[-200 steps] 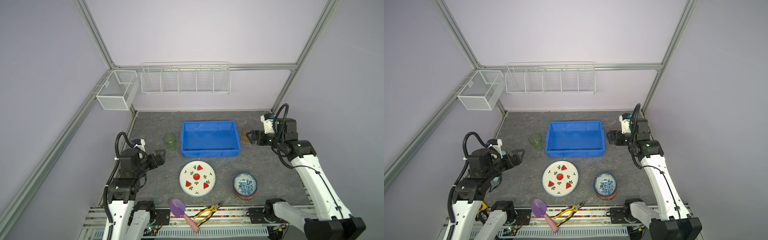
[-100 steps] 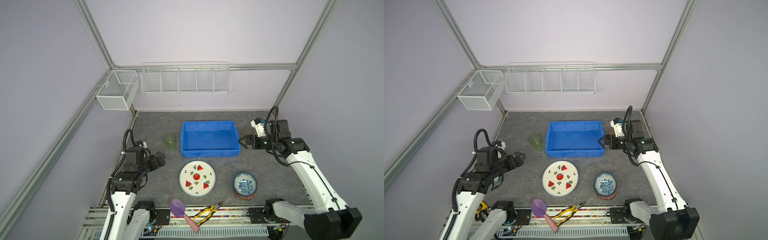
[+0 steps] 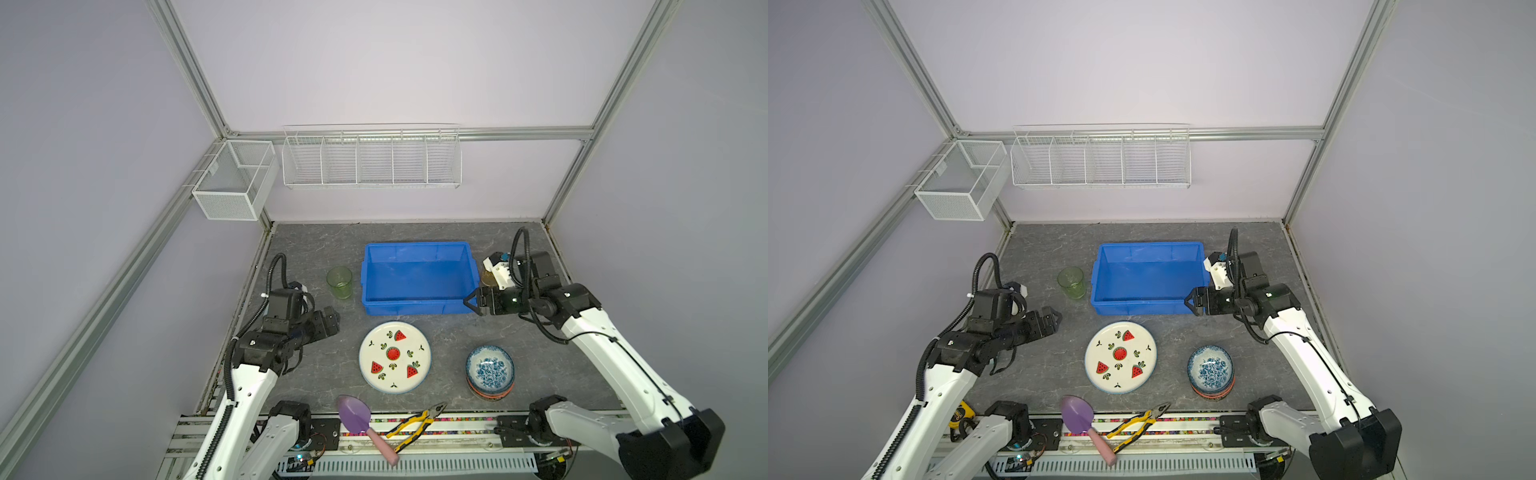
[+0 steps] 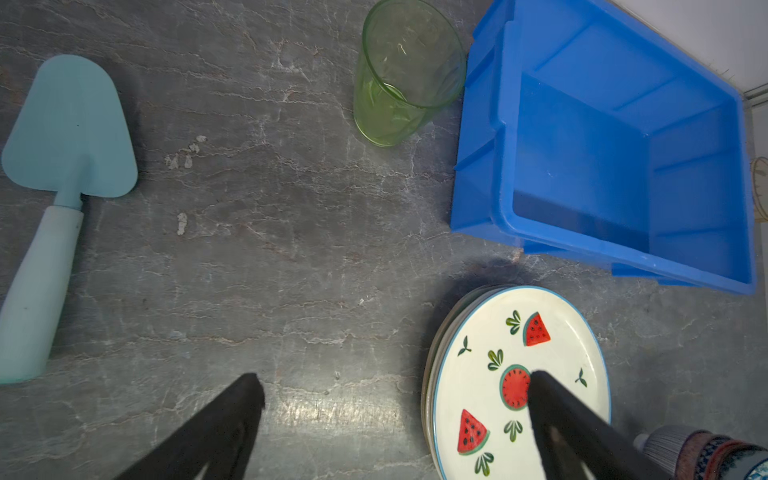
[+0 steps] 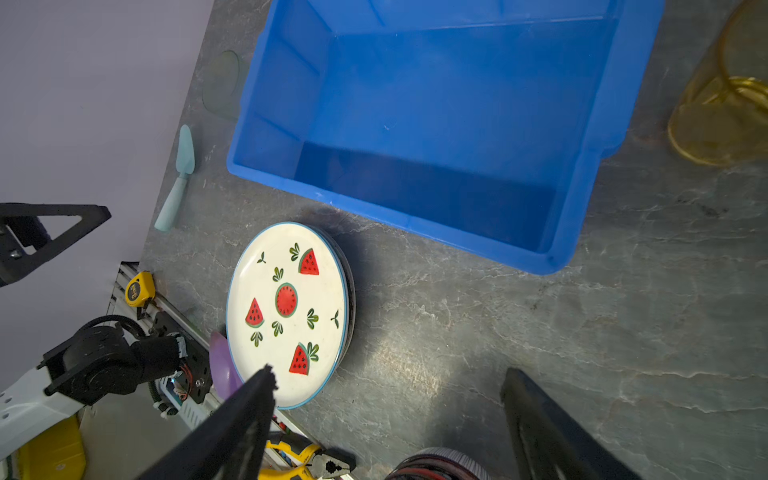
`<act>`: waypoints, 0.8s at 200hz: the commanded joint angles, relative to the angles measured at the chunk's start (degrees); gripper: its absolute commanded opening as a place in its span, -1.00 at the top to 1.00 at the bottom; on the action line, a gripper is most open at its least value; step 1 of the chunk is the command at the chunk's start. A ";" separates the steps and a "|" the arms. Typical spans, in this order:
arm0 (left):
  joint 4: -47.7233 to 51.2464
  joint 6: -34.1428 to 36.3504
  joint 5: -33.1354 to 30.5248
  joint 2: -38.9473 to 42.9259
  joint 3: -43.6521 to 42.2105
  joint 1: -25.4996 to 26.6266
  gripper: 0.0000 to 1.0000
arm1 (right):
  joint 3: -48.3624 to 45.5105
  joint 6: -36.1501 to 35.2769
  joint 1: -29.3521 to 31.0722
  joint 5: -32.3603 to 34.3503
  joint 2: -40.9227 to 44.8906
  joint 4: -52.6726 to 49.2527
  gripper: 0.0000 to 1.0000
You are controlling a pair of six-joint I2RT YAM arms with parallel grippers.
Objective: Place the mixed dishes into the plastic bin
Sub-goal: 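Raise both arms and move both grippers toward the watermelon plate stack, then lower the left and right grippers onto opposite rims of the plate stack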
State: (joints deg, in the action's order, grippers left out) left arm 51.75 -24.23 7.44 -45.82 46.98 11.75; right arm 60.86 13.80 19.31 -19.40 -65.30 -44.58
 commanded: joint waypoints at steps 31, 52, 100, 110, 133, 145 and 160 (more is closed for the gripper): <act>1.20 -4.64 4.65 -0.78 0.24 0.38 -0.98 | -1.44 4.21 7.77 2.03 -3.00 2.65 -0.76; -0.37 -8.87 8.82 -0.73 -1.32 0.47 -0.98 | -1.33 6.08 10.62 3.68 -4.99 4.55 -0.76; -6.29 -17.74 10.25 2.36 -7.12 3.00 -0.99 | -0.56 10.33 17.99 9.74 -9.23 6.76 -0.77; -6.07 -18.09 10.04 3.95 -7.29 3.65 -0.98 | -0.74 10.93 18.92 9.82 -10.14 7.64 -0.77; -7.05 -18.78 10.46 4.17 -8.76 4.72 -0.98 | -0.51 11.90 20.97 9.89 -12.21 8.30 -0.77; -7.63 -19.33 10.47 4.16 -9.59 5.40 -0.98 | 0.08 12.10 22.06 10.15 -13.30 7.81 -0.77; -8.44 -20.04 10.25 4.26 -10.70 6.36 -0.98 | 0.52 12.51 23.33 10.54 -14.57 7.42 -0.77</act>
State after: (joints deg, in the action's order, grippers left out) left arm 44.91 -41.63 17.45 -41.87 38.24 16.86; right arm 60.34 24.27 40.77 -10.17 -78.02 -37.39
